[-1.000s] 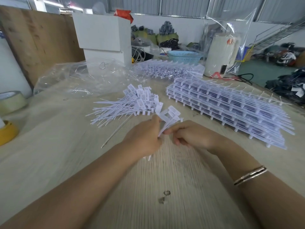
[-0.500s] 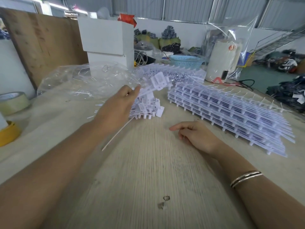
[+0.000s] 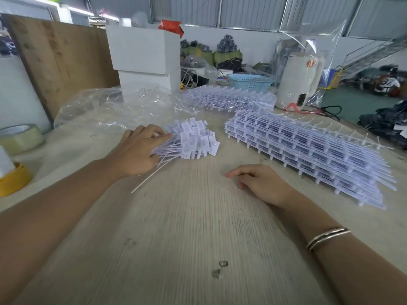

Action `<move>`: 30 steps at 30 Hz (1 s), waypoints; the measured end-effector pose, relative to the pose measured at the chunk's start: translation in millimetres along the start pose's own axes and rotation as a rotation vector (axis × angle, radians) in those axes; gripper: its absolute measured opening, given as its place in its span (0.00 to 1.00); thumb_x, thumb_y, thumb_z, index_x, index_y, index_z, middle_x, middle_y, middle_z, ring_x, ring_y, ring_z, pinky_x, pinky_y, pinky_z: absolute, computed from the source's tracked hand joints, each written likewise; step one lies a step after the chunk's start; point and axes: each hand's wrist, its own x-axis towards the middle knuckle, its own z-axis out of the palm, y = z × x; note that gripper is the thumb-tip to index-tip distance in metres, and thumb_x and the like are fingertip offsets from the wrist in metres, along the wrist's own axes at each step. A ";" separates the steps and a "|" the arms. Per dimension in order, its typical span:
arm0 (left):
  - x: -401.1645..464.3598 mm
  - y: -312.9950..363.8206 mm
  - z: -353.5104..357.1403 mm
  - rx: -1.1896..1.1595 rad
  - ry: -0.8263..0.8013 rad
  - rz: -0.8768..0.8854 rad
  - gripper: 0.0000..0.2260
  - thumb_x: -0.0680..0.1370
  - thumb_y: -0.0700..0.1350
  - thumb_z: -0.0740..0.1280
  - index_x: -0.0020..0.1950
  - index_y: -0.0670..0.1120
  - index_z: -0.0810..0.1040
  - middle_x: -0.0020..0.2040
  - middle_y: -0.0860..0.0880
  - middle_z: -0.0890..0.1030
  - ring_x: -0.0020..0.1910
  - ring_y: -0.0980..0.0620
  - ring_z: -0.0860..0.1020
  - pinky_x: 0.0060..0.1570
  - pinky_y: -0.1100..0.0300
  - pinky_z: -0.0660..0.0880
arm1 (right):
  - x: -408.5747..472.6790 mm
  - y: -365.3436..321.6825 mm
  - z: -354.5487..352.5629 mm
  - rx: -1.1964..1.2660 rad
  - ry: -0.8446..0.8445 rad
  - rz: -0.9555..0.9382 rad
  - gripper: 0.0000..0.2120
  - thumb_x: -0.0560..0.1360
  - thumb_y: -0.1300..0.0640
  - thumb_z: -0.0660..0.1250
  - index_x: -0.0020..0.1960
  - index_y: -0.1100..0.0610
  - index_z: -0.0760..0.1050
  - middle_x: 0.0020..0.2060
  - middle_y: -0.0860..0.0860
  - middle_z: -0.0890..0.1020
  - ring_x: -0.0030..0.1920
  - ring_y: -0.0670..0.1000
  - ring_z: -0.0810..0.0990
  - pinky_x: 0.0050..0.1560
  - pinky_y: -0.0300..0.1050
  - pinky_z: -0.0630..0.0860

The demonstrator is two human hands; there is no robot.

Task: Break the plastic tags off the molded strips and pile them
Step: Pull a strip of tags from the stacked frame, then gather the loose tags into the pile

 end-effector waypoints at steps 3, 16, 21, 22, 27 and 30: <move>-3.8 24.4 -7.6 -0.020 0.091 0.051 0.28 0.71 0.38 0.65 0.71 0.52 0.69 0.64 0.50 0.70 0.63 0.49 0.65 0.58 0.55 0.57 | 0.7 3.1 0.5 0.006 0.017 -0.010 0.17 0.78 0.65 0.56 0.50 0.51 0.82 0.30 0.45 0.77 0.23 0.39 0.69 0.27 0.29 0.66; 7.5 100.4 19.5 0.210 0.193 0.310 0.14 0.71 0.45 0.69 0.55 0.45 0.78 0.50 0.47 0.79 0.48 0.45 0.77 0.45 0.52 0.68 | 0.4 14.9 -15.7 -0.436 0.364 0.011 0.12 0.77 0.60 0.59 0.53 0.50 0.79 0.53 0.48 0.79 0.43 0.46 0.76 0.47 0.42 0.74; 22.2 78.8 24.2 0.213 0.084 0.009 0.19 0.77 0.52 0.64 0.65 0.46 0.72 0.61 0.46 0.74 0.60 0.43 0.71 0.56 0.50 0.64 | -0.5 10.5 -13.5 -0.518 0.369 0.007 0.13 0.77 0.59 0.59 0.55 0.52 0.79 0.55 0.50 0.78 0.54 0.51 0.76 0.58 0.50 0.73; 23.5 79.2 23.4 0.208 0.095 0.001 0.19 0.76 0.52 0.65 0.65 0.45 0.72 0.60 0.46 0.74 0.59 0.43 0.71 0.55 0.50 0.65 | -0.3 10.2 -14.2 -0.550 0.397 0.001 0.13 0.77 0.59 0.59 0.56 0.52 0.79 0.55 0.49 0.78 0.55 0.51 0.75 0.59 0.51 0.72; 25.6 109.9 13.9 0.142 0.239 0.167 0.17 0.75 0.48 0.56 0.58 0.44 0.77 0.53 0.45 0.77 0.53 0.43 0.74 0.50 0.50 0.68 | 12.3 12.3 -44.3 -0.903 0.504 0.015 0.11 0.78 0.57 0.59 0.58 0.53 0.76 0.55 0.52 0.78 0.58 0.55 0.74 0.59 0.52 0.68; 33.5 141.2 14.3 -0.015 0.170 0.248 0.10 0.77 0.44 0.60 0.55 0.45 0.77 0.51 0.48 0.77 0.53 0.47 0.73 0.50 0.53 0.66 | 18.5 17.3 -61.1 -1.160 0.432 0.087 0.10 0.76 0.61 0.60 0.57 0.57 0.74 0.56 0.55 0.77 0.58 0.57 0.74 0.57 0.51 0.69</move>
